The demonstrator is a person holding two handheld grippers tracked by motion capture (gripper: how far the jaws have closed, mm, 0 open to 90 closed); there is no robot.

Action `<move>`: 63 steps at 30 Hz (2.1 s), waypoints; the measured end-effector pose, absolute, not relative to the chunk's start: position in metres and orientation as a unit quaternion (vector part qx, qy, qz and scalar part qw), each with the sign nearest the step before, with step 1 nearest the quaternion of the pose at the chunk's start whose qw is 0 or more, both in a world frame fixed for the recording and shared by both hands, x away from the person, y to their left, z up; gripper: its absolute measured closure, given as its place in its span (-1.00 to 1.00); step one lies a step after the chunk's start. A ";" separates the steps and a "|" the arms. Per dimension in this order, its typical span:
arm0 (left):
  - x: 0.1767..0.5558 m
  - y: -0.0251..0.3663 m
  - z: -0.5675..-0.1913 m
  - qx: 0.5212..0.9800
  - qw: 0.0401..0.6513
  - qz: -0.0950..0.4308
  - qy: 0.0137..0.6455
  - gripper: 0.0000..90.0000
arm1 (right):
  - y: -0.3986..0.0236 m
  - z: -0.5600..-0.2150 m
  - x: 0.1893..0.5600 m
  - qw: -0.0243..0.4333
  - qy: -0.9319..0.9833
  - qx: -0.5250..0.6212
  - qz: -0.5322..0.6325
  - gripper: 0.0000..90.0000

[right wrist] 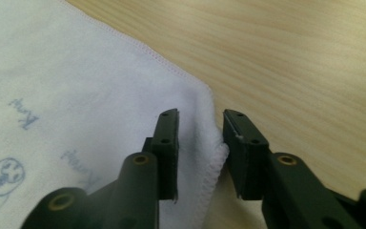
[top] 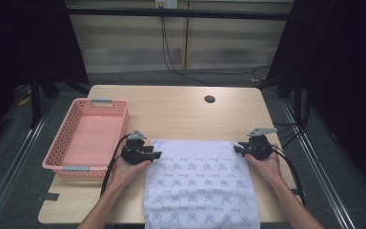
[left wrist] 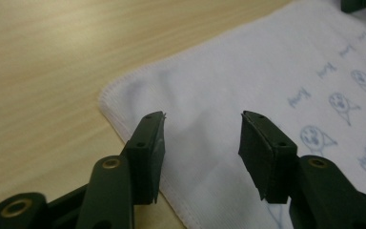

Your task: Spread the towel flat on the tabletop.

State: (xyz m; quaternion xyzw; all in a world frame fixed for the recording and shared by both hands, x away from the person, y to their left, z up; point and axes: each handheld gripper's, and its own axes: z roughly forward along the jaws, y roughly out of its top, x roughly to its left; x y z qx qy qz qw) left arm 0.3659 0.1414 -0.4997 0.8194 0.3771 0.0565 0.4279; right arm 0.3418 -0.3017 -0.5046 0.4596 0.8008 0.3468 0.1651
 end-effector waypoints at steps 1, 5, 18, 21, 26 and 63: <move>0.368 0.142 -0.501 0.821 0.422 0.055 0.380 0.10 | -0.301 -0.504 0.341 0.160 0.804 0.454 0.348 0.74; 0.377 0.143 -0.504 0.818 0.415 0.063 0.393 0.04 | -0.300 -0.504 0.341 0.152 0.806 0.453 0.350 0.85; 0.391 0.131 -0.509 0.825 0.405 0.110 0.379 -0.11 | -0.302 -0.505 0.341 0.152 0.804 0.453 0.354 0.86; 0.396 0.118 -0.507 0.834 0.409 0.068 0.365 0.40 | -0.303 -0.505 0.341 0.146 0.801 0.458 0.358 0.85; 0.390 0.119 -0.502 0.834 0.423 0.035 0.353 0.91 | -0.311 -0.497 0.337 0.143 0.788 0.464 0.379 0.85; 0.427 0.140 -0.360 0.758 0.561 0.118 0.311 0.92 | -0.337 -0.341 0.373 0.228 0.708 0.433 0.509 0.89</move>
